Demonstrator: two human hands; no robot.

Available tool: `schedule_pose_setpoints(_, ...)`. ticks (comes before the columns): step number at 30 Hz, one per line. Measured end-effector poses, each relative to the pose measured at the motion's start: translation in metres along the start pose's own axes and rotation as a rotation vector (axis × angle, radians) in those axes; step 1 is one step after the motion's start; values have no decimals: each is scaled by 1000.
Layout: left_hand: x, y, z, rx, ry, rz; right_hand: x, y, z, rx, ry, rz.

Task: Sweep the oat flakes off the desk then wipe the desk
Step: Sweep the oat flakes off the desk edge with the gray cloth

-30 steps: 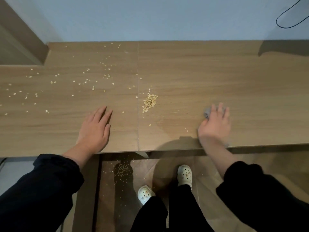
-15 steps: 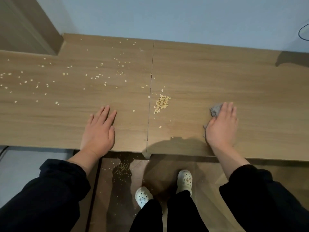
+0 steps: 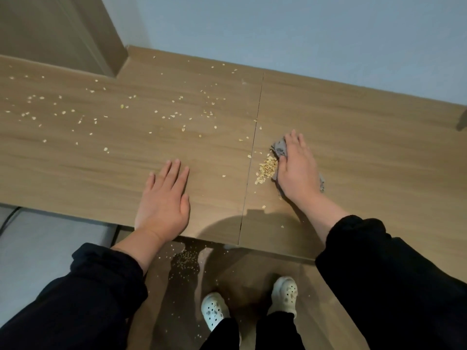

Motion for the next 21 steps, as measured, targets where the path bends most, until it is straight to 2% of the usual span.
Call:
schedule_pose_setpoints(4, -1, -1, 0, -19, -3, 14, 2, 0, -13, 30, 219, -119)
schedule_pose_setpoints(6, 0, -2, -1, -25, -2, 25, 3, 4, -4, 10, 250, -139)
schedule_pose_setpoints(8, 0, -1, -1, -42, -8, 28, 10, 11, 16, 16, 139, -58)
schedule_pose_setpoints(10, 0, 0, 0, -37, -15, 20, 24, 19, 36, 47, -53, 47)
schedule_pose_setpoints(12, 0, 1, 0, -34, -13, 22, 39, 19, 37, 48, -127, 66)
schedule_pose_setpoints(14, -1, 1, 0, -32, -15, 18, 48, 14, 23, 35, -46, 24)
schedule_pose_setpoints(18, -1, 1, 0, -32, -10, 18, 37, 11, 2, 59, 262, -171)
schedule_pose_setpoints(21, -2, 2, 0, -32, -1, 13, 36, 22, 15, 0, 333, -322)
Point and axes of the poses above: each hand's wrist, its own x-axis towards the middle knuckle, its own y-axis out of the back of the hand, z = x × y, the point moved 3 cm from there along x, towards the middle knuckle, and after that the axes turned 3 degrees about x, right-handed, at the moved point
